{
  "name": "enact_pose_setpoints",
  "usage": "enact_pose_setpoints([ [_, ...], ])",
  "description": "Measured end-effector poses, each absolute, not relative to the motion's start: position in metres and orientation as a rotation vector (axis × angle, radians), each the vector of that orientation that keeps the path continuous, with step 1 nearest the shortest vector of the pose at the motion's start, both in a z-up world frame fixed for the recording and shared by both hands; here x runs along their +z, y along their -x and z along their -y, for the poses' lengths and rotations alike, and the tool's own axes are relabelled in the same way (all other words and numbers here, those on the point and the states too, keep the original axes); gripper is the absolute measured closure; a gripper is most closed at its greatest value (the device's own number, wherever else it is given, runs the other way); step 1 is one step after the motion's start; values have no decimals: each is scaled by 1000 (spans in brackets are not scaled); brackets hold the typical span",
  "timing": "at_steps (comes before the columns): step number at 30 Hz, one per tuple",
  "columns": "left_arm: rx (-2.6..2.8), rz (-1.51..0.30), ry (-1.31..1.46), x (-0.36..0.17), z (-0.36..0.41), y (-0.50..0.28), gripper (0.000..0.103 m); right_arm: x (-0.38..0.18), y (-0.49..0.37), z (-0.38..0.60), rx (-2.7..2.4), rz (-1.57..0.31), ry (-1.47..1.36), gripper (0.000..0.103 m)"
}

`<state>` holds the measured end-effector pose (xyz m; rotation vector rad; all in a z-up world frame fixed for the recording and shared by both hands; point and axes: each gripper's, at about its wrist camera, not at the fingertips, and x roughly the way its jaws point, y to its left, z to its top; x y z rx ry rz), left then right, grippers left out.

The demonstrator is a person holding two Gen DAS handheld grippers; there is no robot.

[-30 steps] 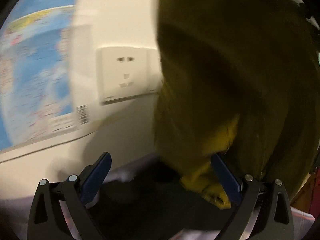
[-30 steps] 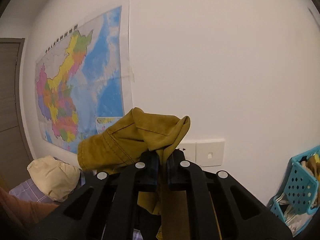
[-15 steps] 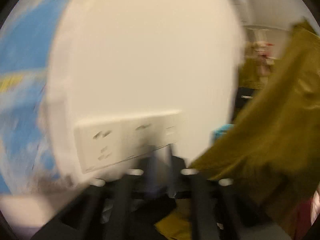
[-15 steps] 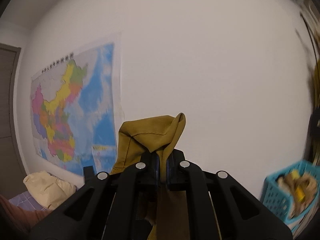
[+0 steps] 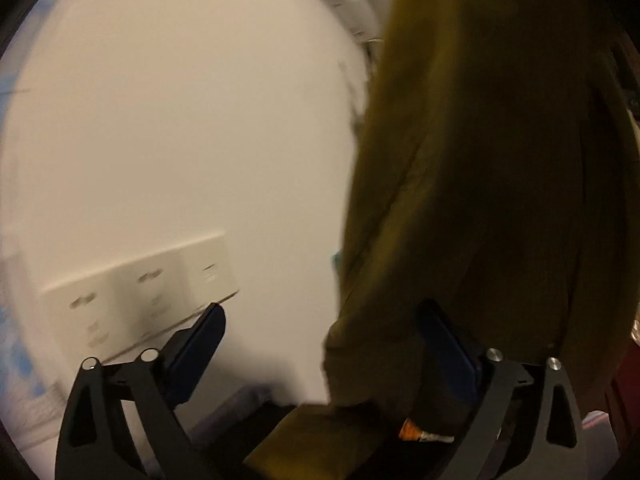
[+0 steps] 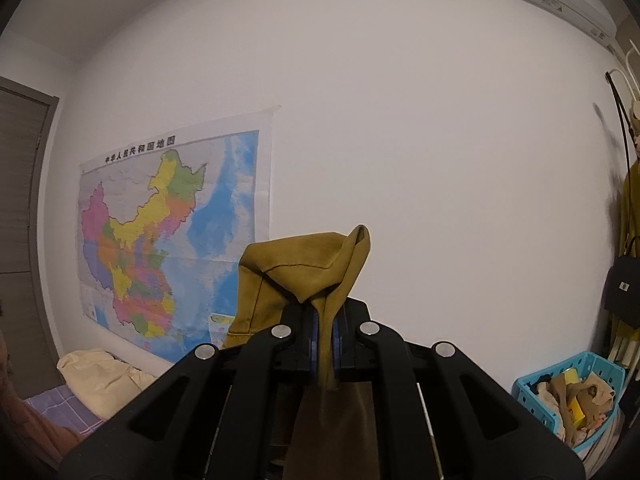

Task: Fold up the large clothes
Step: 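Raise the shirt high with the right gripper to let it hang open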

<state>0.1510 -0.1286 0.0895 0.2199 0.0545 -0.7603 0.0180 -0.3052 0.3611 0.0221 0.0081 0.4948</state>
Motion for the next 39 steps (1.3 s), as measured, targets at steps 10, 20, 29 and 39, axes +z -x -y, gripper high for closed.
enact_pose_setpoints([
  [10, -803, -106, -78, 120, 124, -136, 100, 375, 22, 326, 462, 28, -53, 98],
  [20, -647, 95, 14, 255, 12, -19, 100, 429, 130, 344, 437, 146, -36, 98],
  [29, -362, 106, -185, 284, -48, 154, 99, 411, 179, 319, 678, 110, -75, 98],
  [39, 21, -232, -160, 248, -117, 115, 97, 315, 16, 225, 826, -288, -189, 95],
])
